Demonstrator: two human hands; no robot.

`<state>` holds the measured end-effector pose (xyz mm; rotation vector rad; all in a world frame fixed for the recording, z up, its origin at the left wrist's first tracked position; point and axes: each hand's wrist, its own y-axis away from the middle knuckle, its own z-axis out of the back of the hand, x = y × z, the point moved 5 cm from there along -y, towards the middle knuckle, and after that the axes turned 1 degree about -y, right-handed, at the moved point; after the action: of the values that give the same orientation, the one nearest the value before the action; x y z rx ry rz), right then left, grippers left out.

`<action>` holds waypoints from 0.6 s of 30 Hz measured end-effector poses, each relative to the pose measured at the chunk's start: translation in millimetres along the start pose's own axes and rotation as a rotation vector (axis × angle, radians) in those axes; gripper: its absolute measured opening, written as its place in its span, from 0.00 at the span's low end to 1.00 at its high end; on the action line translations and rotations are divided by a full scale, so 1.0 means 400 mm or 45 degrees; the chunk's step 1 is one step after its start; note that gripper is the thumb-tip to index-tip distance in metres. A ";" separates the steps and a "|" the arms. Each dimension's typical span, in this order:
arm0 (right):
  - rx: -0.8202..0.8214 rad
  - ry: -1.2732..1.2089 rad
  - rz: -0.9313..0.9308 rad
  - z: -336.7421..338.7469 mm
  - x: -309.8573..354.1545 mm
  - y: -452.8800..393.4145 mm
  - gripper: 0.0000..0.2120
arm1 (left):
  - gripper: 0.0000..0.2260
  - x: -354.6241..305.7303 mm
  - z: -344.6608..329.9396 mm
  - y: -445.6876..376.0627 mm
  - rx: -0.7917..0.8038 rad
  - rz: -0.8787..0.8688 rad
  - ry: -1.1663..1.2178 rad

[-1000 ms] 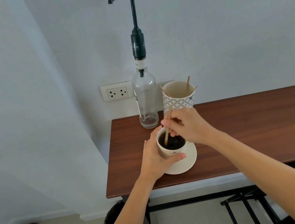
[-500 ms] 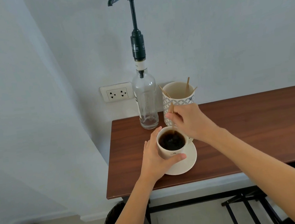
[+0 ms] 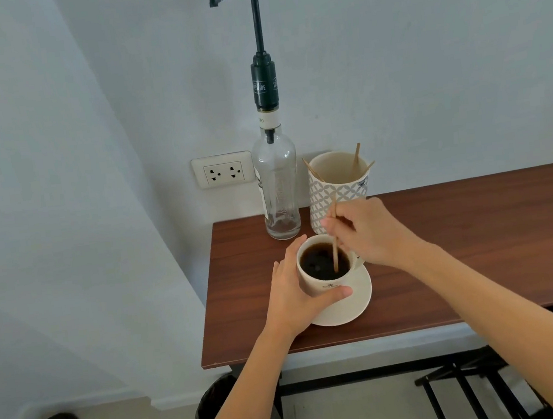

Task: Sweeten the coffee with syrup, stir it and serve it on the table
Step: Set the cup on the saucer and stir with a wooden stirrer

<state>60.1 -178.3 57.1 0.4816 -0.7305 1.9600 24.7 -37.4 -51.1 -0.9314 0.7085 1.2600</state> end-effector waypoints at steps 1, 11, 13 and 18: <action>0.037 -0.099 -0.003 -0.015 0.012 0.006 0.12 | 0.43 0.001 0.000 -0.001 0.002 0.001 0.000; -0.009 -0.057 -0.130 0.004 -0.024 0.001 0.13 | 0.45 0.003 0.000 0.001 0.015 0.017 0.006; -0.027 -0.163 -0.121 -0.019 -0.005 0.004 0.11 | 0.45 0.004 -0.002 0.001 0.028 0.015 0.013; -0.201 0.108 -0.118 0.022 -0.031 -0.013 0.14 | 0.45 -0.002 0.000 0.002 0.030 0.011 0.025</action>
<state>71.0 -190.5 57.7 0.3293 -0.7877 1.8093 23.6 -37.9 -50.4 -0.9235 0.7414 1.2490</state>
